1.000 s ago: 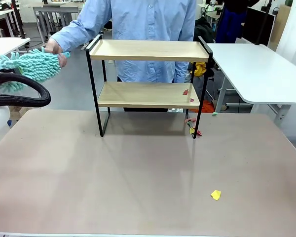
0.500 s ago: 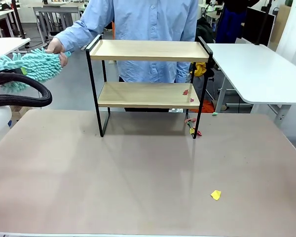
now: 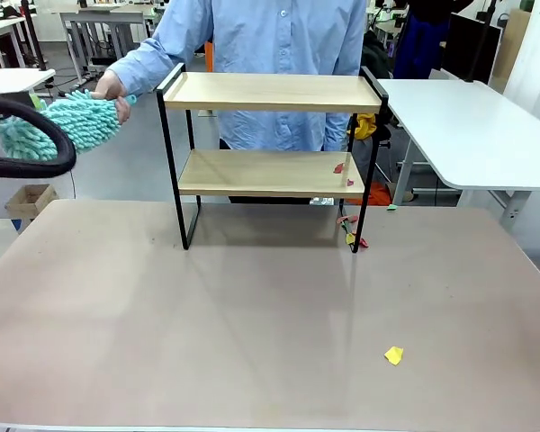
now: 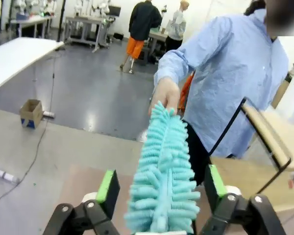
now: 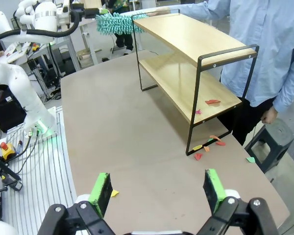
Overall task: Clean the shelf.
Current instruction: Hand the Duster back to the human.
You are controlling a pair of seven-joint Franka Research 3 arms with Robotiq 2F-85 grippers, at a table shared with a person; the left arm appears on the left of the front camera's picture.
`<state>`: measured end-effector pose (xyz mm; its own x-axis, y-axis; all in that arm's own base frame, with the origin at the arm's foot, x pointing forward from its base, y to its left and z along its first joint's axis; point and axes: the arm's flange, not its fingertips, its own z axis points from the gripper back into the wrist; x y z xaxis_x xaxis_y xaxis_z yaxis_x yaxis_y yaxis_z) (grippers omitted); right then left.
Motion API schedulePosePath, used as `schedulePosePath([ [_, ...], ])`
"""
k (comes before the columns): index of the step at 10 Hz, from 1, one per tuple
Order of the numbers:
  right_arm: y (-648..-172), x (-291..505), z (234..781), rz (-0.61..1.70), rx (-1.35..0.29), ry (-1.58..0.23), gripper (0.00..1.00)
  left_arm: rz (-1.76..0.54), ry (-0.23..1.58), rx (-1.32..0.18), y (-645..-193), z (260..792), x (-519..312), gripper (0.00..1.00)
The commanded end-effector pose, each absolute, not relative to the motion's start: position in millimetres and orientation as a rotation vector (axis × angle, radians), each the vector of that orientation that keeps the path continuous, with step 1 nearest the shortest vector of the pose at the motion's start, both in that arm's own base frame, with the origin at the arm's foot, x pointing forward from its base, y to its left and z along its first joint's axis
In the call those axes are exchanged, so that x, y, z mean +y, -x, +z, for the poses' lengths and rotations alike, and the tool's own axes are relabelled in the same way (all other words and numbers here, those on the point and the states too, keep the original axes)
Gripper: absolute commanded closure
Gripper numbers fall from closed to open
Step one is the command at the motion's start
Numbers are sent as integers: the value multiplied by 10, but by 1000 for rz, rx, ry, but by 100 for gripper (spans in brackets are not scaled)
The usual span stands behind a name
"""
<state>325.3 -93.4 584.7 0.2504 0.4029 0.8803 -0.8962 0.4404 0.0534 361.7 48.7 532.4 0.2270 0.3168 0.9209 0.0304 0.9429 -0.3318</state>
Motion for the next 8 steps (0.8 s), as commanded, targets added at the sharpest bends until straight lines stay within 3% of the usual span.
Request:
schedulePosePath([
  [1, -3261, -952, 5862, 992, -950, -631, 0, 324, 469, -1347, -3230, 6066, 783, 0],
  [4, -3261, -952, 5862, 992, -950, -631, 0, 514, 588, -1422, -2941, 6607, 1390, 0],
  [8, -3261, -952, 5862, 992, -950, -631, 0, 566, 586, -1459, -2883, 6548, 1585, 0],
])
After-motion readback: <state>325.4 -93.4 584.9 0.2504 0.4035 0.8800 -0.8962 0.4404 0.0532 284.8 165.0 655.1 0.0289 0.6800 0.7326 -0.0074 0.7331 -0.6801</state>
